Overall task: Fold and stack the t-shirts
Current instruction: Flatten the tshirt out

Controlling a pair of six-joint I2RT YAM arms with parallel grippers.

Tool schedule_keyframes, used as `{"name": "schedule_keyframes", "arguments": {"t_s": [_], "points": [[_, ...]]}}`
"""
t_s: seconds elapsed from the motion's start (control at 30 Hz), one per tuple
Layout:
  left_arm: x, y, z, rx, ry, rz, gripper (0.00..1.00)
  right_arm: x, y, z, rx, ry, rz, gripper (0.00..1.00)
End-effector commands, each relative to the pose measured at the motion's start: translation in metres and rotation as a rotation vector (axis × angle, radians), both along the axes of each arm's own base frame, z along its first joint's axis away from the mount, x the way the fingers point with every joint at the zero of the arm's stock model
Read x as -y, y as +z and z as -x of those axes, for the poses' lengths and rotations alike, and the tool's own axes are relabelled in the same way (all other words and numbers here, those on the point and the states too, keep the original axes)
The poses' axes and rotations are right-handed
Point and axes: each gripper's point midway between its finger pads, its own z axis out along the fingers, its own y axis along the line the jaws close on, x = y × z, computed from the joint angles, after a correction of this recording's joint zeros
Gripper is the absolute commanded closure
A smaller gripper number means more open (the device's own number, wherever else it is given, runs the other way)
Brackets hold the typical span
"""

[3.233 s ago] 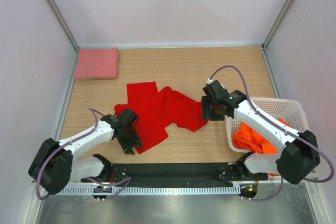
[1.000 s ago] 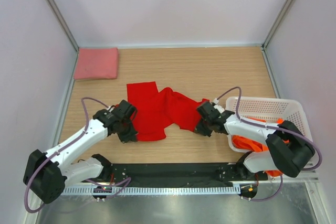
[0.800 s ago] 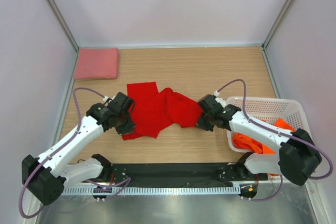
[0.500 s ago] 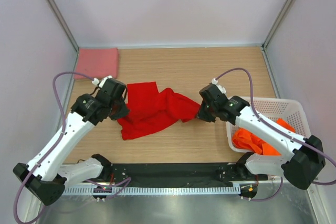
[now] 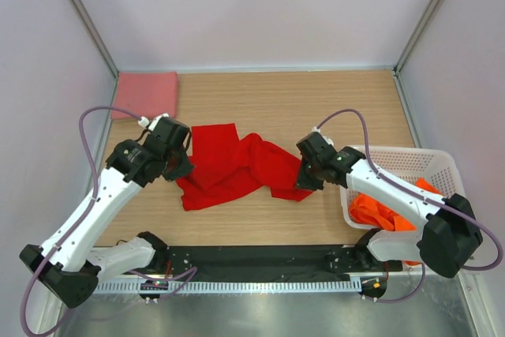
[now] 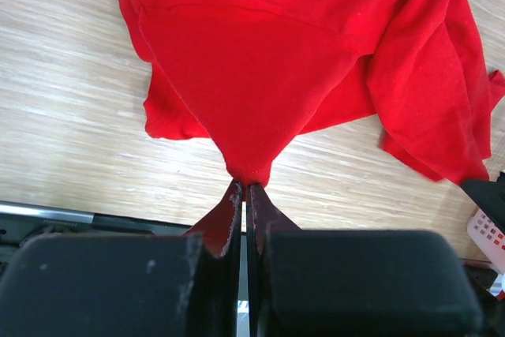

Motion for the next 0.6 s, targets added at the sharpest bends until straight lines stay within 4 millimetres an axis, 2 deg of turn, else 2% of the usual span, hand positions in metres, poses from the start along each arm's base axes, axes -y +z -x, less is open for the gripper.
{"name": "schedule_keyframes", "arguments": {"t_s": [0.0,0.03,0.27,0.37,0.47,0.5,0.53,0.57], "points": [[-0.005,0.003,0.004,0.016,0.009,0.005,1.0,-0.007,-0.003,-0.009,0.027,0.003,-0.038,0.88],[-0.005,0.003,0.005,0.014,0.009,0.008,1.0,-0.006,-0.004,-0.01,0.026,-0.011,-0.045,0.98],[-0.01,0.007,0.005,0.027,0.014,-0.007,1.0,-0.003,-0.008,-0.012,0.025,-0.008,-0.029,0.98],[-0.018,0.019,0.002,0.061,0.027,-0.039,1.0,0.001,0.003,-0.021,0.073,-0.002,-0.003,0.99],[-0.03,0.037,-0.009,0.114,0.054,-0.075,1.0,0.011,0.035,-0.046,0.172,-0.041,0.021,0.98],[-0.034,0.052,-0.017,0.152,0.073,-0.082,1.0,0.01,0.054,-0.059,0.225,-0.044,0.01,0.98],[-0.038,0.062,-0.023,0.181,0.092,-0.081,1.0,0.017,0.065,-0.071,0.258,-0.076,0.012,0.99],[-0.04,0.082,-0.032,0.236,0.111,-0.067,1.0,0.018,0.087,-0.085,0.31,-0.098,-0.009,0.98]]}}
